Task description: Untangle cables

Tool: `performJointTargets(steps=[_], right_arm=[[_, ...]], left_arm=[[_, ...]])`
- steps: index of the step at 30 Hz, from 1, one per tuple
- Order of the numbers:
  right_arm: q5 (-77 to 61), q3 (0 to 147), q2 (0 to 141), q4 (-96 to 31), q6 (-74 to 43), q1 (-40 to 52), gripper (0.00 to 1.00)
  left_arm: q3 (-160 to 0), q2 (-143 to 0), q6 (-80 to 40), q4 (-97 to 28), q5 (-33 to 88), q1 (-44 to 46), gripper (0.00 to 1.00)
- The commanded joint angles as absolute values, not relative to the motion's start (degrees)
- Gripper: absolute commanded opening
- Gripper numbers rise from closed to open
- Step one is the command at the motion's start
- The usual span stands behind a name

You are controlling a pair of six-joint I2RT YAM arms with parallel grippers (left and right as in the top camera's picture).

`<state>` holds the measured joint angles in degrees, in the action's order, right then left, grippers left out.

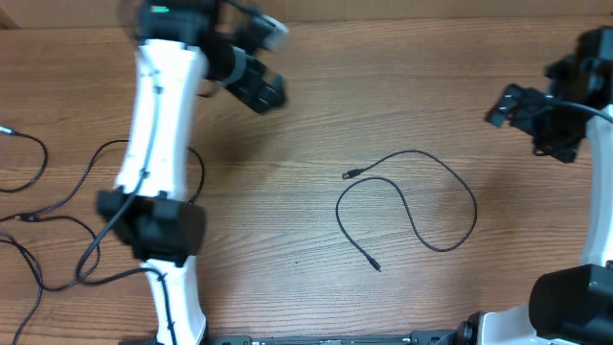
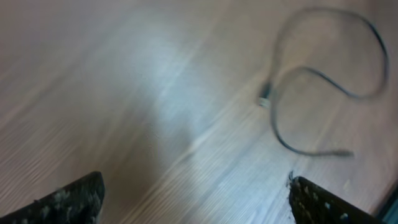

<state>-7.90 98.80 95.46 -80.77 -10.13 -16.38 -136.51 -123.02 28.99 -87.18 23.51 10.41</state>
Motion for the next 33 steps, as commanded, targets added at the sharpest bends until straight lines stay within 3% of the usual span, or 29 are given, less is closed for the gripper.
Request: performJointTargets(steps=[1,6,13,23,27,33], right_arm=[[-5.0,98.6,95.5,-79.9,-15.0,-22.4,1.00],[-7.2,98.6,95.5,-80.1,-14.5,-29.6,1.00],[-7.5,98.6,95.5,-79.0,-11.7,-31.3,1.00],[-9.0,98.6,95.5,-76.3,-11.2,-38.9,1.00],[-13.0,98.6,95.5,-75.7,-8.8,-42.3,1.00],[-14.3,98.6,95.5,-75.7,-8.7,-44.5,1.00]], left_arm=[[-137.0,-128.2,37.6,-88.5,24.3,17.7,0.93],[-137.0,-134.4,41.3,-88.1,25.8,27.2,0.90],[-137.0,-139.4,51.3,-88.1,25.9,38.9,0.89],[-137.0,-141.4,55.0,-87.5,25.1,50.9,0.89],[-137.0,-141.7,55.0,-83.3,25.1,54.9,0.90],[-134.7,-143.2,45.0,-71.6,17.7,58.5,0.92]])
